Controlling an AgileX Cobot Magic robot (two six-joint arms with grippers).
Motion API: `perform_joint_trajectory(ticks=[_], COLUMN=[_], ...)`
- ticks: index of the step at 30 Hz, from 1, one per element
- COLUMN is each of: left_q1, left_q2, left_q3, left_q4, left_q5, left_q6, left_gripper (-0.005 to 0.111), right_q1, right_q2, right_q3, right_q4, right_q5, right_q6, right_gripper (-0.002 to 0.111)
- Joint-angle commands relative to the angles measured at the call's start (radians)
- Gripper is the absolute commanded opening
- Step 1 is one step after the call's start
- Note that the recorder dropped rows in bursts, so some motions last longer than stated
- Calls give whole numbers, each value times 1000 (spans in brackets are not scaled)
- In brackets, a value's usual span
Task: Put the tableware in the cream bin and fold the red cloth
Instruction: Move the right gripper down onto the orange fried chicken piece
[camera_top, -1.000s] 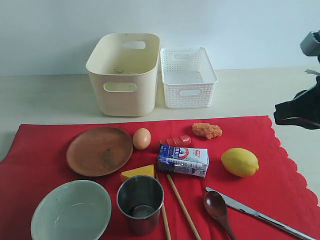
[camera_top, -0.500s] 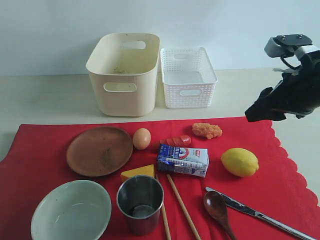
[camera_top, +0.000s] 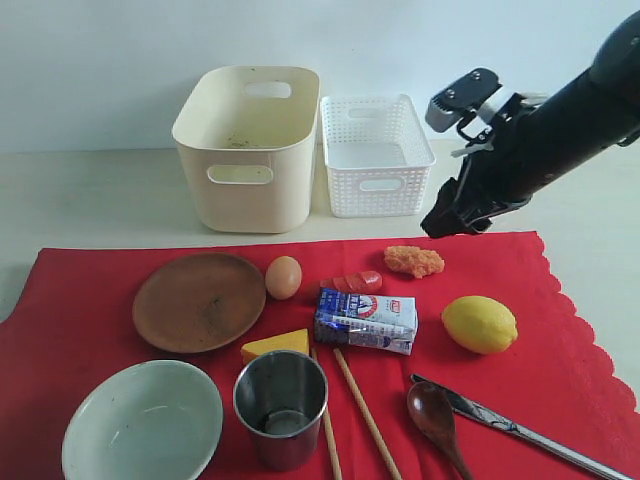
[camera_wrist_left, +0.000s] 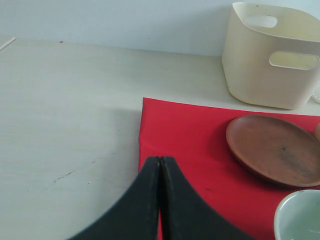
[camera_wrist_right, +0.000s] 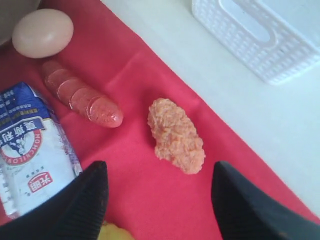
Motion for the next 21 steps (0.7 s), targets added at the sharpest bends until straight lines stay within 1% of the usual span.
perform_joint_trajectory(ticks=[1, 6, 12, 21], left_q1=[2, 2, 2, 2], left_q2=[-5, -5, -5, -5], left_q3=[3, 3, 3, 3], left_q4=[1, 1, 1, 1], left_q5=[-11, -11, -11, -11], left_q6=[1, 1, 1, 1], left_gripper=[0, 0, 0, 0], right_q1=[43, 72, 72, 72], right_q2=[70, 142, 209, 266], right_q3=[-63, -113, -151, -173], right_q4=[-83, -115, -150, -155], right_q5=[-15, -15, -15, -34], right_q6=[-7, 1, 35, 43], right_gripper=[59, 59, 59, 59])
